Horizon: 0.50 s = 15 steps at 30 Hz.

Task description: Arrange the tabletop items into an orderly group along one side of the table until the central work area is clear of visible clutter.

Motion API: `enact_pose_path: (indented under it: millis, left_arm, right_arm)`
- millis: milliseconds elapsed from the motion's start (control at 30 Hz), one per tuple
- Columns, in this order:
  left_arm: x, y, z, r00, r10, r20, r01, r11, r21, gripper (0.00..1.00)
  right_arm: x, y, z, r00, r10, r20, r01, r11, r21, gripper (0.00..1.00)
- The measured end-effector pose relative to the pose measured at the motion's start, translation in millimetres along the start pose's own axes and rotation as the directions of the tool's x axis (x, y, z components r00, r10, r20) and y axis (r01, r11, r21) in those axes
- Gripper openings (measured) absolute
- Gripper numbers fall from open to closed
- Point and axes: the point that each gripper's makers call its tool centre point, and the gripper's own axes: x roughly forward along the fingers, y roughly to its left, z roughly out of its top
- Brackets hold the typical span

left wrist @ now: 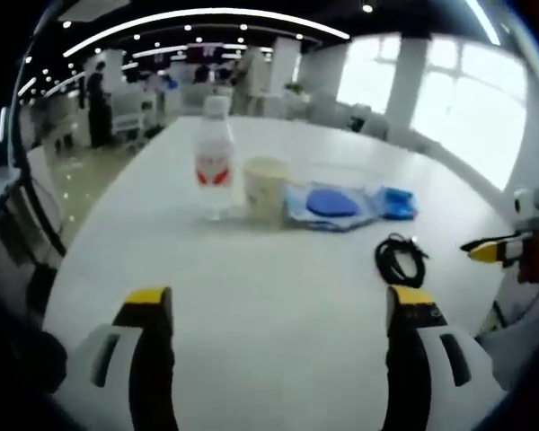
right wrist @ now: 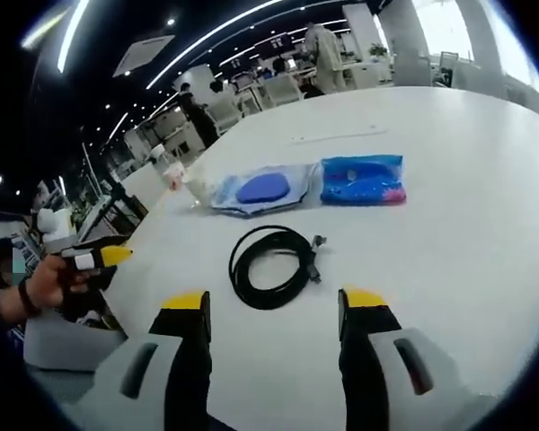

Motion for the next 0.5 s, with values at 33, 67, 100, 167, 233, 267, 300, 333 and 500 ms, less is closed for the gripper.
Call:
enact_pose_path:
  millis: [33, 67, 100, 167, 233, 267, 300, 333, 500]
  left_arm:
    - [0, 0.5, 0.5, 1.000, 0.002, 0.001, -0.002, 1.000, -0.002, 0.96]
    - [0, 1.2, 1.1, 1.000, 0.003, 0.004, -0.003, 1.000, -0.005, 0.96]
    - [-1, 1.6, 1.3, 1.000, 0.005, 0.006, -0.005, 1.000, -0.008, 0.96]
    - [0, 2.3, 0.5, 1.000, 0.004, 0.004, -0.004, 1.000, -0.012, 0.96]
    - [0, 1.3, -0.5, 1.000, 0.002, 0.001, -0.002, 1.000, -0.016, 0.96]
    - [0, 0.7, -0.5, 1.000, -0.001, 0.002, 0.001, 1.000, -0.018, 0.96]
    - [1, -0.1, -0.3, 1.000, -0.004, 0.005, 0.005, 1.000, -0.026, 0.96]
    - [1, -0.2, -0.2, 1.000, -0.005, 0.006, 0.005, 1.000, -0.029, 0.96]
    - [0, -0.1, -1.8, 1.000, -0.004, 0.003, 0.005, 0.999, -0.041, 0.96]
  right_arm:
    - [3, 1, 2.2, 1.000, 0.002, -0.001, -0.002, 1.000, -0.006, 0.57]
    - [4, 1, 3.6, 1.000, 0.003, -0.002, -0.003, 1.000, -0.008, 0.57]
    - [5, 2, 5.3, 1.000, 0.003, -0.002, -0.003, 1.000, -0.008, 0.57]
    - [8, 3, 11.5, 1.000, 0.002, 0.006, -0.002, 1.000, -0.013, 0.56]
    - [12, 4, 16.7, 1.000, 0.005, 0.009, -0.005, 1.000, -0.018, 0.56]
    - [13, 5, 18.6, 1.000, 0.006, 0.010, -0.006, 1.000, -0.021, 0.56]
    - [15, 5, 20.2, 1.000, 0.008, 0.010, -0.007, 1.000, -0.023, 0.56]
    - [17, 6, 21.6, 1.000, 0.008, 0.009, -0.008, 1.000, -0.024, 0.56]
    - [37, -4, 22.6, 1.000, -0.016, -0.027, 0.014, 0.999, -0.050, 0.57]
